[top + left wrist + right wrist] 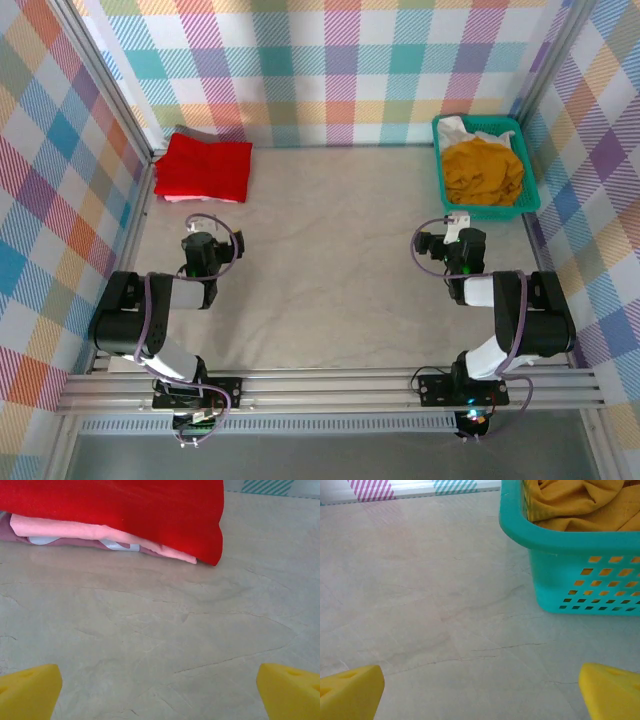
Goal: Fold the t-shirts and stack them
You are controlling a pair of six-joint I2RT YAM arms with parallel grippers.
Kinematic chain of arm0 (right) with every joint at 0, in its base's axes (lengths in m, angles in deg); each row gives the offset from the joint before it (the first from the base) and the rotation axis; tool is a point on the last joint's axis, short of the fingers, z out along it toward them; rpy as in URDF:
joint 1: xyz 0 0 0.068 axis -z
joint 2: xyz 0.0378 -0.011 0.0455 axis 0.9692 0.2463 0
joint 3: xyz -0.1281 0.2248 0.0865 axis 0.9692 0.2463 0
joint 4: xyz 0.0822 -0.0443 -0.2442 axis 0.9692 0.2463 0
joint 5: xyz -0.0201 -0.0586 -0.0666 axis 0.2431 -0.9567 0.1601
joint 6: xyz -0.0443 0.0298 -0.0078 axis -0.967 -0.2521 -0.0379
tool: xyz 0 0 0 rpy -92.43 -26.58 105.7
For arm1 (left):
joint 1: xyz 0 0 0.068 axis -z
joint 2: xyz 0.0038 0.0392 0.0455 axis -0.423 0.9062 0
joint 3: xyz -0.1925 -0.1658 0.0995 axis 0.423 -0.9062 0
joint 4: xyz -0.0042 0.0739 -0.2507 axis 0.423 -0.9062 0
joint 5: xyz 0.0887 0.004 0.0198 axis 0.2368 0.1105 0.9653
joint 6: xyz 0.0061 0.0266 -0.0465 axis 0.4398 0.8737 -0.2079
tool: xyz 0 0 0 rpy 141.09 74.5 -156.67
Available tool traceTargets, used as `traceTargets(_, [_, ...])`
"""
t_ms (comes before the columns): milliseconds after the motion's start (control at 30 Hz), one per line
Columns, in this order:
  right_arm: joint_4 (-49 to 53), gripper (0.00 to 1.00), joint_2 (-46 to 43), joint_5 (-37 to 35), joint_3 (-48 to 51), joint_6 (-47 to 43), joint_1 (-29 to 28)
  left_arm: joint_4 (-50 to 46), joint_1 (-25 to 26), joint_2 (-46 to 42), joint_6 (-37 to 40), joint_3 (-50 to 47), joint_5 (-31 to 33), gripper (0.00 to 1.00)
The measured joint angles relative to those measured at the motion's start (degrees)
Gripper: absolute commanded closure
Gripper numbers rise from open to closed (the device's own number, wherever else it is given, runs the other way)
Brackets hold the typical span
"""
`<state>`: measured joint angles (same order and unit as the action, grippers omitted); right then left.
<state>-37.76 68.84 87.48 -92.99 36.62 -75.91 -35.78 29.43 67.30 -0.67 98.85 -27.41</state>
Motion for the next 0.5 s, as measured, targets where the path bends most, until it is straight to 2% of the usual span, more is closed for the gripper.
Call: traceTargets(500, [0.0, 0.00, 0.0, 0.0, 0.0, 0.0, 0.0, 0.0, 0.0, 0.0, 0.0, 0.0, -0.6, 0.00])
